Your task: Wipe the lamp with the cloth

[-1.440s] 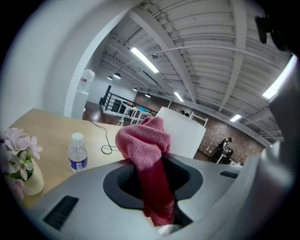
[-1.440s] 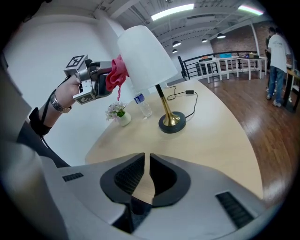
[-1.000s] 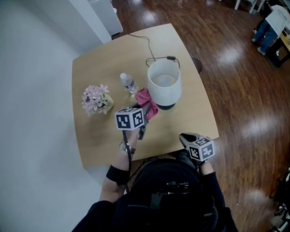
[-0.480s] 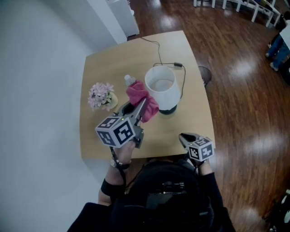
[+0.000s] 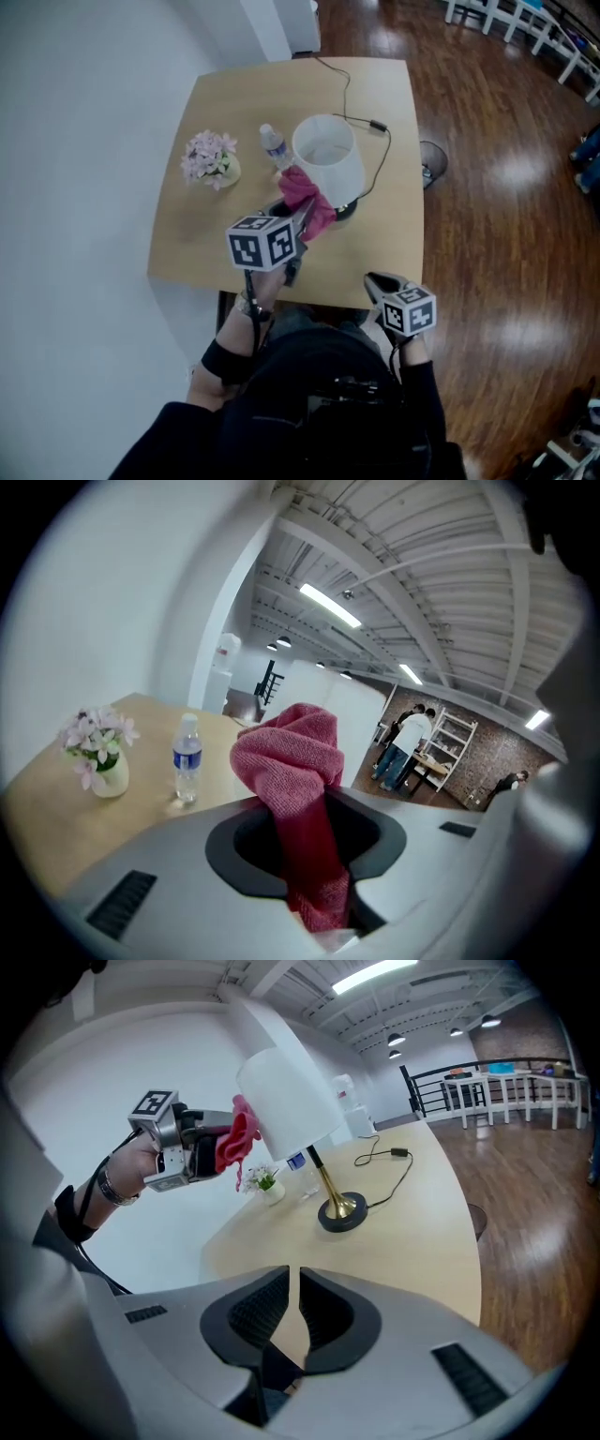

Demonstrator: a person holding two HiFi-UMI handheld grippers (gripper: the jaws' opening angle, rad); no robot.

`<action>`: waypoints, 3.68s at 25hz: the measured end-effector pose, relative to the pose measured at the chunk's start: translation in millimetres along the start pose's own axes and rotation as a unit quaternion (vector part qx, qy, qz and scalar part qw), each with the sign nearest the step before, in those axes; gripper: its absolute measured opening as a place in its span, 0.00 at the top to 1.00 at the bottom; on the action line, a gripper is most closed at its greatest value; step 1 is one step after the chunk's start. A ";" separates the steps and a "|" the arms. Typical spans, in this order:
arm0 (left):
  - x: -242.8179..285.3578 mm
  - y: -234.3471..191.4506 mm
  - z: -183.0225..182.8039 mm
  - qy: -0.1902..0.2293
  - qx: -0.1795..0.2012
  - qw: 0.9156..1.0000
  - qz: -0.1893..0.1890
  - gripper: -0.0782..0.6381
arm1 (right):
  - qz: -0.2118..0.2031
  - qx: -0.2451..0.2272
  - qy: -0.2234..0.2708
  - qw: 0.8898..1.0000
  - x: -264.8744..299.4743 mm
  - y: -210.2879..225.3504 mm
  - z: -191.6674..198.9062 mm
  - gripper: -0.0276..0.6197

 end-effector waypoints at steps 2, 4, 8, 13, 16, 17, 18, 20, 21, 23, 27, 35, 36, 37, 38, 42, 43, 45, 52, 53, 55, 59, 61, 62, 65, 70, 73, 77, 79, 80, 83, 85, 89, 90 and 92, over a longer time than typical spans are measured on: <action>10.6 -5.0 21.8 -0.026 -0.011 1.000 -0.005 0.73 | 0.001 -0.007 -0.006 1.000 -1.7 1.7 0.0 0.90; 20.3 -10.1 41.0 -0.049 -0.020 0.999 -0.005 0.73 | 0.006 -0.006 -0.010 1.000 -4.2 3.1 0.3 0.90; 34.6 -28.8 64.0 -0.078 -0.033 0.996 0.007 0.73 | 0.027 0.005 -0.021 0.999 -6.9 -1.4 -3.5 0.90; 48.3 -55.4 73.2 -0.082 -0.046 0.995 0.031 0.73 | 0.054 -0.023 -0.042 0.997 -8.4 -16.7 -14.7 0.90; 54.2 -62.3 93.7 -0.104 -0.056 0.992 0.046 0.73 | 0.077 -0.027 -0.051 0.995 -12.1 -17.6 -16.1 0.90; 53.6 -63.5 101.6 -0.111 -0.062 0.991 0.053 0.73 | 0.085 -0.029 -0.050 0.995 -13.6 -19.1 -18.2 0.90; 50.8 -63.7 108.4 -0.115 -0.065 0.989 0.060 0.73 | 0.094 -0.032 -0.048 0.994 -14.5 -20.7 -20.8 0.90; 37.3 -58.8 116.5 -0.119 -0.060 0.988 0.076 0.73 | 0.107 -0.032 -0.045 0.993 -14.8 -23.6 -24.2 0.90; 27.2 -52.2 116.0 -0.116 -0.050 0.988 0.084 0.73 | 0.110 -0.027 -0.046 0.993 -15.1 -24.4 -24.3 0.90; 6.1 -32.0 102.4 -0.100 -0.017 0.989 0.103 0.73 | 0.110 -0.015 -0.049 0.993 -15.3 -23.0 -22.7 0.90; -19.0 9.4 48.8 -0.052 0.050 0.988 0.137 0.73 | 0.107 -0.006 -0.051 0.993 -7.7 -13.1 -26.7 0.90; -6.8 52.9 -30.3 0.004 0.113 0.988 0.103 0.74 | 0.037 -0.062 -0.030 0.997 6.0 9.2 -51.2 0.90; -3.7 56.7 -34.6 0.004 0.116 0.989 0.090 0.74 | 0.027 -0.067 -0.028 0.997 4.8 13.9 -52.3 0.90; -0.2 60.1 -36.3 0.003 0.119 0.990 0.076 0.74 | 0.018 -0.070 -0.026 0.997 2.6 19.2 -53.6 0.90; 3.6 62.4 -35.6 0.001 0.119 0.991 0.061 0.74 | 0.008 -0.073 -0.026 0.997 0.5 25.1 -55.1 0.90; 18.7 60.7 -18.4 -0.019 0.098 0.995 0.001 0.75 | -0.027 -0.082 -0.033 0.996 -3.0 52.7 -58.0 0.90; 21.6 59.5 -12.4 -0.026 0.089 0.996 -0.013 0.75 | -0.036 -0.085 -0.034 0.995 -5.3 57.3 -60.5 0.90; 27.4 56.3 -0.9 -0.040 0.073 0.996 -0.042 0.75 | -0.055 -0.092 -0.035 0.994 -8.8 64.2 -67.0 0.90; 51.2 47.4 28.3 -0.063 0.035 0.990 -0.119 0.75 | -0.106 -0.117 -0.043 0.987 -13.3 94.7 -69.4 0.90; 53.4 46.4 33.2 -0.068 0.029 0.989 -0.128 0.75 | -0.111 -0.118 -0.043 0.986 -15.3 99.1 -68.4 0.90; 60.5 44.5 45.8 -0.083 0.013 0.986 -0.142 0.75 | -0.119 -0.114 -0.048 0.985 -20.7 109.7 -63.4 0.90; 83.0 40.7 76.0 -0.121 -0.023 0.981 -0.149 0.75 | -0.127 -0.104 -0.076 0.983 -28.3 129.7 -46.9 0.90; 96.8 41.8 93.4 -0.144 -0.039 0.979 -0.138 0.75 | -0.128 -0.106 -0.090 0.982 -28.8 137.0 -41.1 0.90; 102.2 45.4 99.5 -0.150 -0.042 0.979 -0.130 0.75 | -0.126 -0.108 -0.095 0.982 -28.2 139.9 -39.4 0.90; 102.5 78.8 95.9 -0.130 -0.029 0.986 -0.105 0.75 | -0.112 -0.107 -0.104 0.982 -28.5 148.7 -39.0 0.90; 73.8 132.8 28.9 -0.046 0.060 0.994 -0.082 0.75 | -0.090 -0.106 -0.097 0.986 -34.8 146.1 -55.6 0.90; 67.8 132.9 -18.5 0.014 0.085 0.993 -0.076 0.75 | -0.075 -0.134 -0.094 0.984 -28.4 145.8 -66.1 0.90; 72.6 128.1 -44.4 0.037 0.083 0.992 -0.084 0.75 | -0.083 -0.142 -0.108 0.981 -27.3 147.5 -67.3 0.90; 76.3 125.4 -50.9 0.048 0.070 0.991 -0.099 0.75 | -0.098 -0.151 -0.116 0.977 -22.7 149.5 -73.8 0.90; 78.6 122.5 -53.6 0.053 0.063 0.990 -0.111 0.75 | -0.107 -0.155 -0.120 0.975 -17.0 152.1 -77.8 0.90; 89.4 110.8 -50.5 0.061 0.026 0.987 -0.149 0.75 | -0.133 -0.170 -0.142 0.966 0.2 165.1 -89.3 0.90; 99.5 103.4 -40.2 0.054 -0.004 0.984 -0.171 0.75 | -0.151 -0.182 -0.151 0.960 5.6 175.1 -98.0 0.90; 125.3 88.3 -18.4 0.037 -0.059 0.975 -0.210 0.75 | -0.181 -0.194 -0.169 0.949 20.3 201.3 -117.4 0.90; 130.8 86.2 -13.4 0.033 -0.070 0.972 -0.220 0.75 | -0.190 -0.197 -0.174 0.946 22.9 207.1 -120.3 0.90; 140.4 84.1 -4.8 0.025 -0.088 0.967 -0.239 0.75 | -0.207 -0.210 -0.183 0.938 27.5 217.5 -125.0 0.90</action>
Point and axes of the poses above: the fingertips, and each gripper's own axes: x forward along the fingers, y to its right, z out of its underside, the point moved 6 cm from there along -x, backward along the fingers, and after that the axes turned 10 degrees about z, right-handed, at the moved point
